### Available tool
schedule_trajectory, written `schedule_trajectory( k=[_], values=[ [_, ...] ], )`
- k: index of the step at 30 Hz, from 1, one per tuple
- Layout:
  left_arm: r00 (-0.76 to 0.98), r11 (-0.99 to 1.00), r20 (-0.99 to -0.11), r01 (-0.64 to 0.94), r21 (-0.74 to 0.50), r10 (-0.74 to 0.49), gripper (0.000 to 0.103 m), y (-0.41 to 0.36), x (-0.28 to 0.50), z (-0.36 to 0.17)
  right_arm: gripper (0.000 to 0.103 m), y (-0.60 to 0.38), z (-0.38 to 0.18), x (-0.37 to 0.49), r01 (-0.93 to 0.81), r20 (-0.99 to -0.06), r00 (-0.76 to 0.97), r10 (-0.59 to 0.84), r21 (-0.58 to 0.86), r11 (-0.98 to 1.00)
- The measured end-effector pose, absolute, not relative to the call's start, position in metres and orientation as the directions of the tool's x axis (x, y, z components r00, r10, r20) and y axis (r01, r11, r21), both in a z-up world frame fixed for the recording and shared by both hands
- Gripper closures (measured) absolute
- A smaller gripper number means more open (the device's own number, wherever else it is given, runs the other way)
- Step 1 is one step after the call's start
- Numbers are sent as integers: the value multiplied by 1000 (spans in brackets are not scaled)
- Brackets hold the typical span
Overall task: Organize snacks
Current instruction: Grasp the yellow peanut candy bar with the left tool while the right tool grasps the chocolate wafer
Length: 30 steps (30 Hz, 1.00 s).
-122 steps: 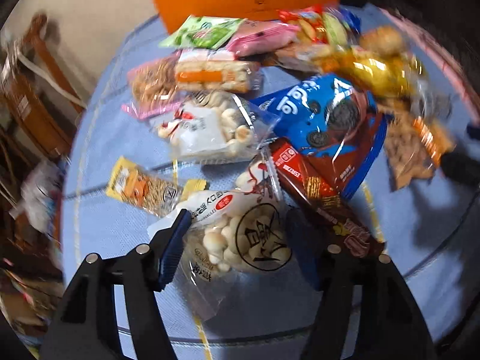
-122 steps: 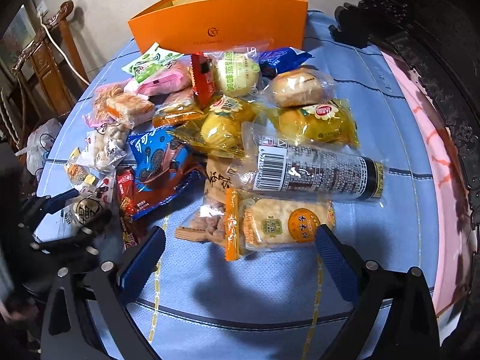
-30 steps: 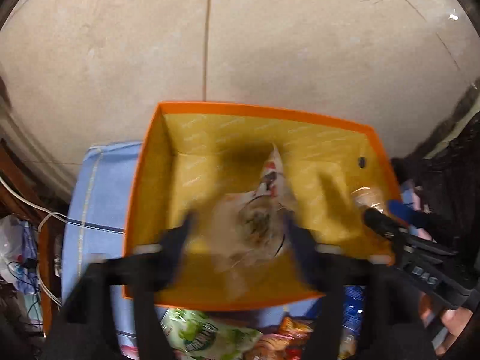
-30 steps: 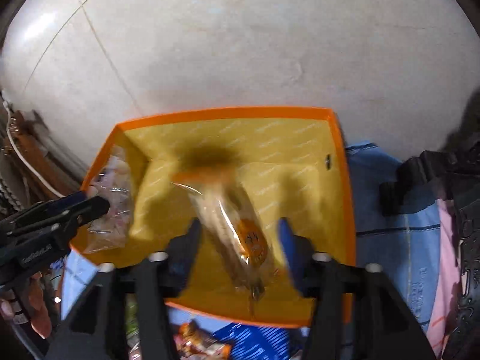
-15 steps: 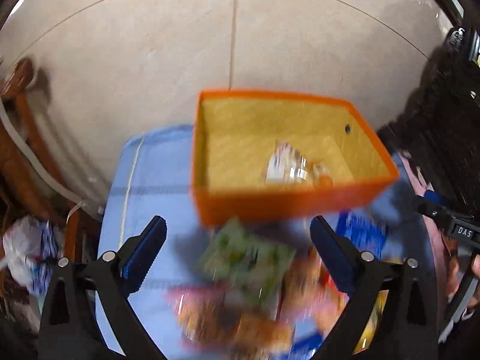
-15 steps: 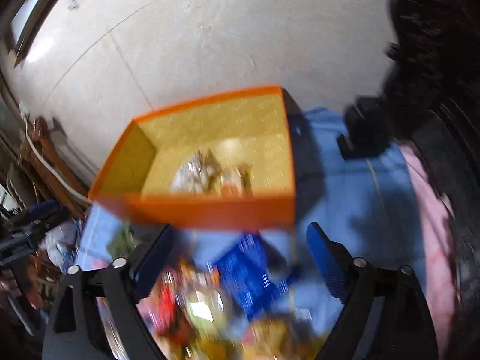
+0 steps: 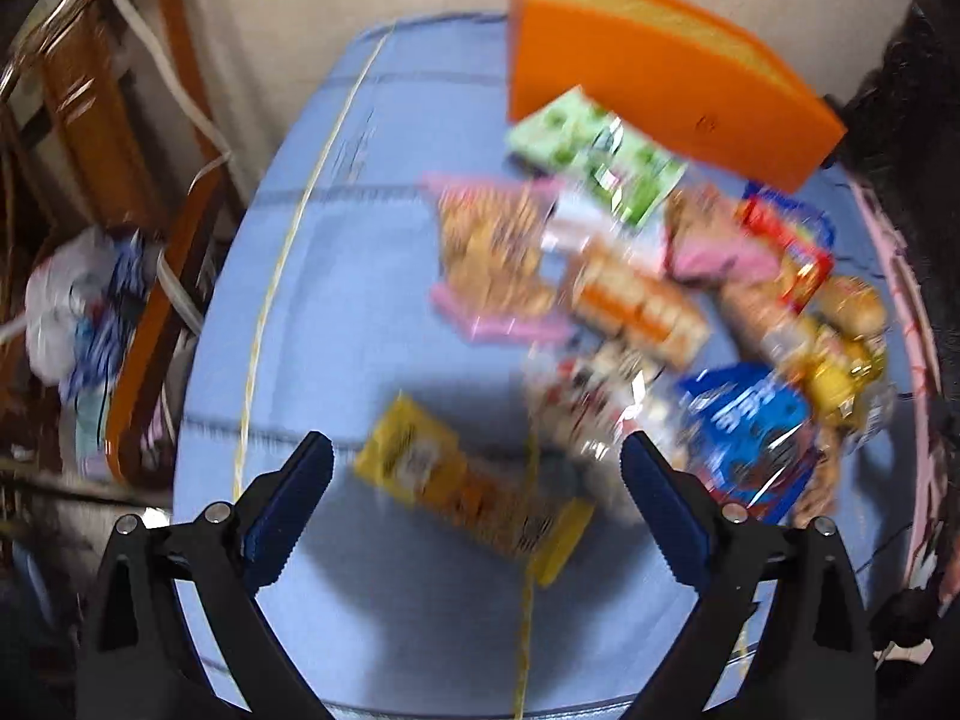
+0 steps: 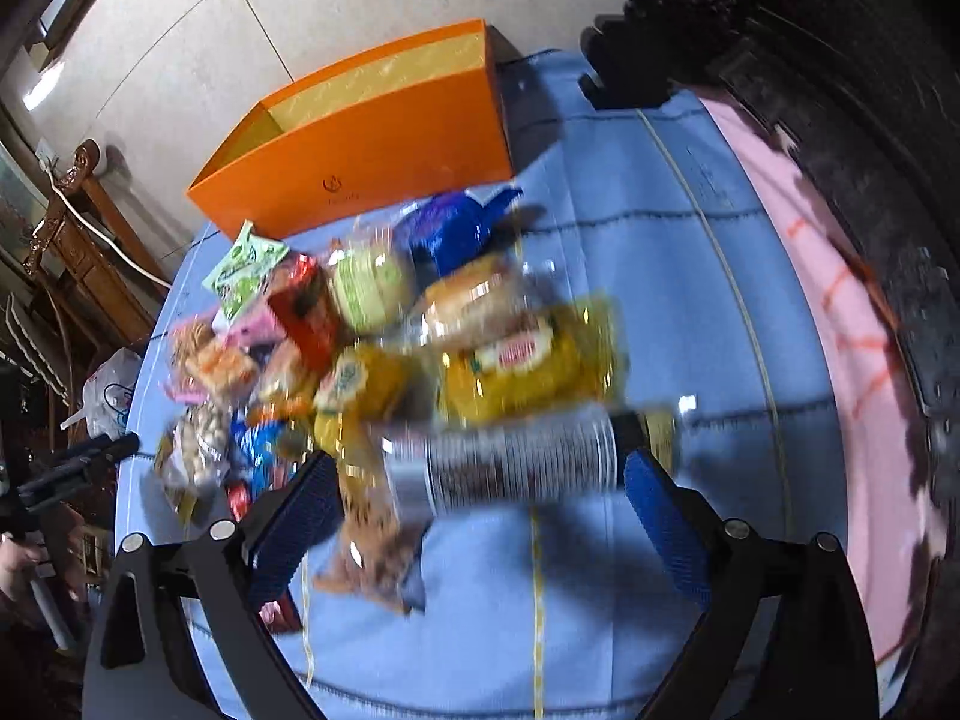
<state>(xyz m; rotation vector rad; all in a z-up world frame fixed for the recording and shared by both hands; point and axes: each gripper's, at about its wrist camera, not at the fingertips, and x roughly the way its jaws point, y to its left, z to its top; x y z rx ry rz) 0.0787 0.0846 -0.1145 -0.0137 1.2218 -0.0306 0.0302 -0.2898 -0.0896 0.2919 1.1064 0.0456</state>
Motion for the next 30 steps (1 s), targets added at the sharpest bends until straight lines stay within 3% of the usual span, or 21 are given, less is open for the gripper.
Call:
schedule_trajectory(
  k=[5, 10, 12, 16, 18, 20, 23, 30],
  values=[
    [304, 994, -952, -110, -12, 22, 9, 93, 70, -133, 6, -286, -88, 17, 101, -867, 457, 198, 272, 957],
    [226, 980, -974, -191, -50, -6, 11, 96, 72, -159, 6, -279, -93, 12, 82, -870, 441, 219, 282, 956],
    [207, 977, -977, -196, -81, -40, 28, 95, 73, -167, 6, -278, -96, 10, 80, -875, 432, 218, 278, 957],
    [214, 985, -977, -169, -27, 10, 30, 84, 70, -169, 6, -284, -104, 4, 97, -886, 412, 211, 273, 957],
    [226, 989, -973, -150, 15, 49, 55, 80, 64, -166, 6, -289, -106, 3, 108, -887, 412, 209, 275, 955],
    [232, 989, -972, -145, -8, 26, 67, 83, 60, -163, 6, -293, -107, 2, 112, -889, 413, 197, 265, 958],
    [226, 989, -974, -146, -39, -5, 73, 88, 54, -160, 6, -286, -112, 4, 74, -904, 395, 161, 207, 976],
    [233, 988, -972, -137, -67, -34, 73, 95, 35, -150, 6, -223, -134, 6, -81, -921, 293, 258, 245, 966]
  ],
)
